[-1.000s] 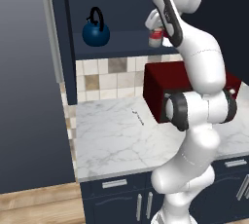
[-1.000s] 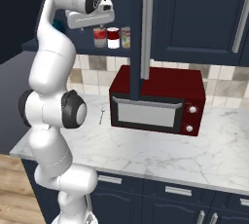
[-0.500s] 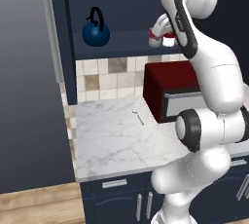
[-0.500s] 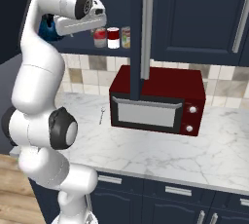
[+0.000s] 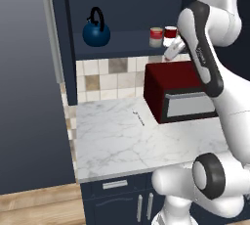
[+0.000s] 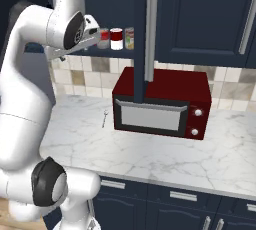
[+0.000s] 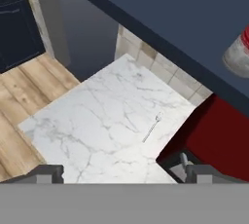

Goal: Pick the cans from the counter and place them in their designated side in the cabinet.

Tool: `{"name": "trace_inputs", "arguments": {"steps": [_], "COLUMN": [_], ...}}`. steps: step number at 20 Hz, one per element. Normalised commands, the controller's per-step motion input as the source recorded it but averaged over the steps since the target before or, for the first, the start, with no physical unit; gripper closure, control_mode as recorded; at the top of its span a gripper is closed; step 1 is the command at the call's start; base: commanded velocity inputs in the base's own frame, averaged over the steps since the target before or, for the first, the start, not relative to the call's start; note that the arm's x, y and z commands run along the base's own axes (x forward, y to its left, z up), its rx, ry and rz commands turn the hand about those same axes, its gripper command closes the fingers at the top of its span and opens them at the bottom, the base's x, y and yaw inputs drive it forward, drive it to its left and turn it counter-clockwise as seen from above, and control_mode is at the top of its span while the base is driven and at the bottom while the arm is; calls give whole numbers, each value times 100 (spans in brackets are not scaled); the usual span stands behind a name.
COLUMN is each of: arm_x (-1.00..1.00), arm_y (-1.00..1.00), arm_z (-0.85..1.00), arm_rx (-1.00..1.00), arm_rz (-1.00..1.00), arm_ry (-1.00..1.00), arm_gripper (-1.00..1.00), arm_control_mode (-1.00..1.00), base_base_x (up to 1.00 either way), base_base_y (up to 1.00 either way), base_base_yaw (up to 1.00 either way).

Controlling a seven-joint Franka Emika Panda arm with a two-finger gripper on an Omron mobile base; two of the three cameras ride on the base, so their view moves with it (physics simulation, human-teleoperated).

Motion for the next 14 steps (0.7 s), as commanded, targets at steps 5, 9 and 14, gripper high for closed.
{"name": "trace_inputs", "arguments": {"steps": [5, 9, 14], "arm_x": [-78, -69, -67], "arm_y": [0, 0, 0], "arm_z": [-13, -1, 0], "arm_rx": [0, 1, 0], "arm_rz": [7, 7, 7], "arm_ry": [-14, -13, -14], "arm_gripper": [-100, -100, -100], "arm_control_mode": [-100, -100, -100], "base_base_x": [0, 0, 0], "base_base_y": [0, 0, 0], "base_base_yaw": [0, 0, 0]}}
